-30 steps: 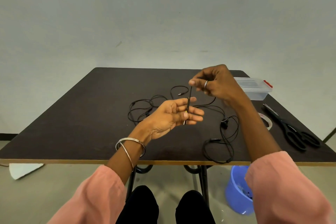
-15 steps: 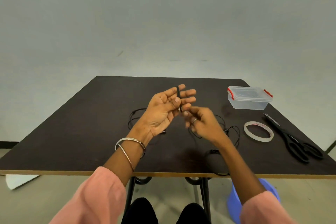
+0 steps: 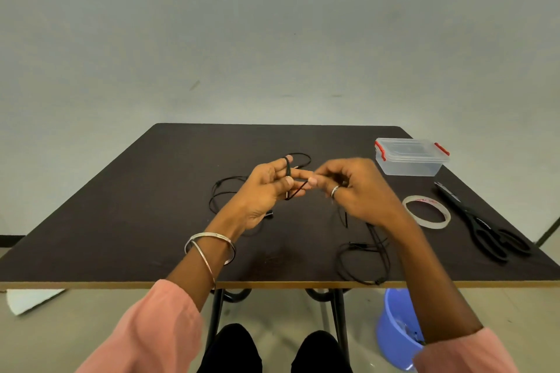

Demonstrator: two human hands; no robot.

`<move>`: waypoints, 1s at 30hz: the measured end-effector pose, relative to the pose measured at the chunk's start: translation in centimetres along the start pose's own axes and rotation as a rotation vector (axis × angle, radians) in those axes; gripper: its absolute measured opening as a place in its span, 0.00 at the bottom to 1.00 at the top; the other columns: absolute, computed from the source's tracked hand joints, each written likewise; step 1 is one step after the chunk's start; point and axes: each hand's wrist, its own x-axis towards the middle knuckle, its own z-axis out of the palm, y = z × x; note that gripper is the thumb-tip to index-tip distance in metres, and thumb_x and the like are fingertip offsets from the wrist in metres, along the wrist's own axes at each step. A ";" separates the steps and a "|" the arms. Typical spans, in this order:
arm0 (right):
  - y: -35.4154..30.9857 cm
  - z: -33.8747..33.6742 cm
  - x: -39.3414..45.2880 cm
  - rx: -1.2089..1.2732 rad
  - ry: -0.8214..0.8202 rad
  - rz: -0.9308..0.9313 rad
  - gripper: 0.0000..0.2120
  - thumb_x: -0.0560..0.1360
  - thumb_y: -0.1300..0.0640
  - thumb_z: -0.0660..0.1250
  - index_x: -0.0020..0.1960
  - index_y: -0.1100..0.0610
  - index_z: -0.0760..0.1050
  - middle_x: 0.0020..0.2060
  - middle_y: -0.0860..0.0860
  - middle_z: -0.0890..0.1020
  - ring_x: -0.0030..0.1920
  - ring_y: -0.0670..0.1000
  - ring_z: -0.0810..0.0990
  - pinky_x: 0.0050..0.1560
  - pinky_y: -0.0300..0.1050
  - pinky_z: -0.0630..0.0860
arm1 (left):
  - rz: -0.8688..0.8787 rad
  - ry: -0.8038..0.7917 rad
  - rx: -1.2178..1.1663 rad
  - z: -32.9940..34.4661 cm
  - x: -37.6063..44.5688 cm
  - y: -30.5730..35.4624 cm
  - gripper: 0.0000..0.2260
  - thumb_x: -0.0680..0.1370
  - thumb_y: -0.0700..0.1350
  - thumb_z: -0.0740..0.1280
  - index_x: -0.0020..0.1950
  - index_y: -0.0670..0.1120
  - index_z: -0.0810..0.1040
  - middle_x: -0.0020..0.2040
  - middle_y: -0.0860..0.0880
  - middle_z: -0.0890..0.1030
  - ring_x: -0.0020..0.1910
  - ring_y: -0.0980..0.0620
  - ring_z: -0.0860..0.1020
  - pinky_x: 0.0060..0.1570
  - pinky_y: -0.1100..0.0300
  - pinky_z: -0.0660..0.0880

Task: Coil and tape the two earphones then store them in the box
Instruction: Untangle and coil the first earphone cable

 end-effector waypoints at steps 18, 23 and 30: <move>2.6 0.3 4.5 0.426 0.238 0.182 0.11 0.74 0.56 0.71 0.39 0.63 0.81 0.25 0.49 0.77 0.23 0.40 0.71 0.28 0.30 0.67 | 0.034 -0.284 -0.322 1.1 -1.6 0.8 0.20 0.75 0.35 0.61 0.67 0.40 0.70 0.43 0.47 0.83 0.36 0.54 0.82 0.35 0.67 0.75; 3.8 2.0 3.5 0.355 0.170 0.123 0.14 0.79 0.56 0.64 0.39 0.62 0.80 0.26 0.50 0.77 0.27 0.45 0.71 0.28 0.42 0.68 | 0.083 -0.203 -0.415 0.7 -0.9 1.7 0.20 0.76 0.34 0.60 0.68 0.38 0.69 0.42 0.48 0.82 0.36 0.55 0.80 0.36 0.67 0.75; 2.2 4.8 -0.2 0.079 -0.130 0.023 0.10 0.79 0.58 0.62 0.53 0.62 0.80 0.34 0.49 0.81 0.36 0.43 0.79 0.38 0.34 0.75 | 0.165 0.177 -0.445 -0.6 1.0 2.5 0.14 0.81 0.32 0.56 0.66 0.35 0.69 0.46 0.47 0.85 0.43 0.52 0.84 0.41 0.65 0.79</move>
